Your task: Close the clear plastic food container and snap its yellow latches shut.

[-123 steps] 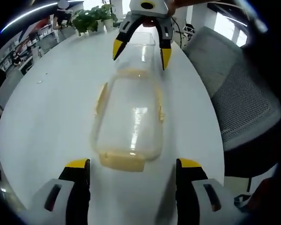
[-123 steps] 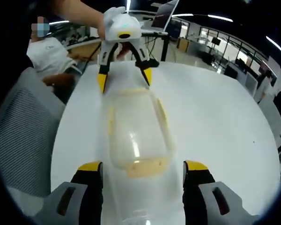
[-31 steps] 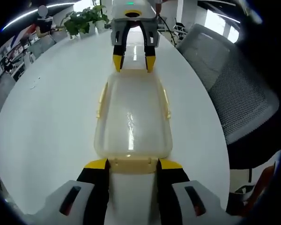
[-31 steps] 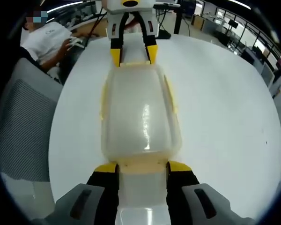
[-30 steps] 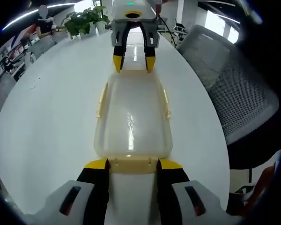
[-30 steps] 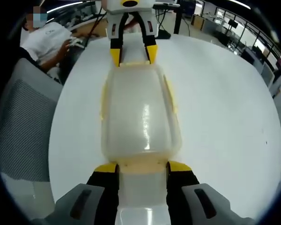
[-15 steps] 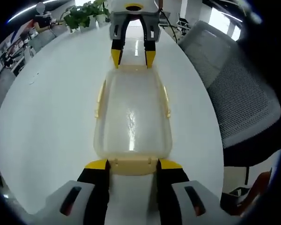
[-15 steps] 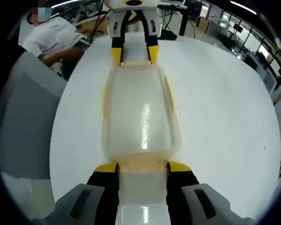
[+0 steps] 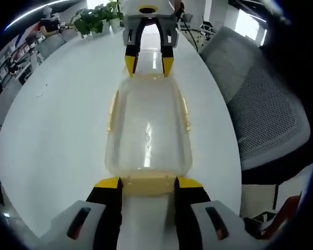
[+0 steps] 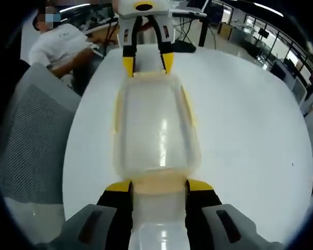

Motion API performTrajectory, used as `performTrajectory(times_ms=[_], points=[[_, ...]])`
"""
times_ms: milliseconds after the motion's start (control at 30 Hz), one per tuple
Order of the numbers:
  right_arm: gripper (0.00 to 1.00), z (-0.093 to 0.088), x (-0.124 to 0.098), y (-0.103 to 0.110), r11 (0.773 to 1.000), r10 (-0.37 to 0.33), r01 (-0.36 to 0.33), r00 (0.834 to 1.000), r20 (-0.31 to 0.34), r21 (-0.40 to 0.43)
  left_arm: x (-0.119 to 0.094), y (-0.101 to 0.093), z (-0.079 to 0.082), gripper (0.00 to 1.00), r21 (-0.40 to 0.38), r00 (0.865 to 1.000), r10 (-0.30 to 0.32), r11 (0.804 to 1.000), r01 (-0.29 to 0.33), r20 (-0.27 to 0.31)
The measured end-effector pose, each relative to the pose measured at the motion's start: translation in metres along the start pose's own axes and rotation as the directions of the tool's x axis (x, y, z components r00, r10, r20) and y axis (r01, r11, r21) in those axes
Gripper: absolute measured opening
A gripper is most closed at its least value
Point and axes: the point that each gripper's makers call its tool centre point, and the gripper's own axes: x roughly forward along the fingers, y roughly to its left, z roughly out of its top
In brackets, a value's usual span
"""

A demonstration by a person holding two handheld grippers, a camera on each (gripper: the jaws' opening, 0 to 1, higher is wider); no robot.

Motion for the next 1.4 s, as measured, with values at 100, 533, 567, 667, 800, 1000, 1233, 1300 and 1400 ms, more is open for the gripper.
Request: performTrajectory(times_ms=[100, 533, 567, 667, 800, 1000, 1233, 1300, 1400], points=[[0.38, 0.003, -0.004, -0.001, 1.0, -0.003, 0.003, 1.0, 0.011, -0.004, -0.003, 0.0, 0.002, 0.38, -0.002, 1.0, 0.003, 1.0, -0.003, 0.003], [0.38, 0.01, -0.018, -0.009, 1.0, -0.016, 0.016, 1.0, 0.026, -0.001, -0.014, 0.01, 0.01, 0.38, 0.003, 1.0, 0.009, 1.0, -0.009, 0.003], [0.38, 0.01, -0.02, -0.009, 1.0, -0.019, 0.019, 0.999, 0.027, -0.002, -0.015, 0.01, 0.011, 0.38, 0.0, 1.0, 0.009, 1.0, -0.009, 0.003], [0.38, 0.012, -0.023, -0.01, 1.0, -0.029, 0.029, 0.999, 0.038, -0.004, -0.018, 0.011, 0.012, 0.38, -0.001, 1.0, 0.008, 1.0, -0.008, 0.002], [0.38, 0.016, -0.031, -0.011, 0.999, -0.034, 0.034, 0.998, 0.055, 0.005, -0.024, 0.014, 0.015, 0.38, 0.008, 1.0, 0.005, 1.0, -0.005, 0.002], [0.38, 0.019, -0.037, -0.017, 0.999, -0.044, 0.043, 0.997, 0.067, 0.011, -0.03, 0.021, 0.02, 0.38, 0.018, 1.0, 0.003, 1.0, -0.003, 0.002], [0.37, 0.019, -0.047, -0.023, 0.999, -0.052, 0.051, 0.997, 0.061, 0.01, -0.035, 0.027, 0.03, 0.38, 0.025, 1.0, 0.007, 1.0, -0.007, 0.0], [0.38, 0.017, -0.049, -0.022, 0.999, -0.048, 0.047, 0.997, 0.06, 0.011, -0.035, 0.027, 0.031, 0.38, 0.027, 1.0, 0.007, 1.0, -0.007, 0.006], [0.37, 0.018, -0.05, -0.021, 0.999, -0.045, 0.045, 0.997, 0.061, 0.011, -0.036, 0.026, 0.032, 0.38, 0.025, 1.0, 0.005, 1.0, -0.005, 0.007]])
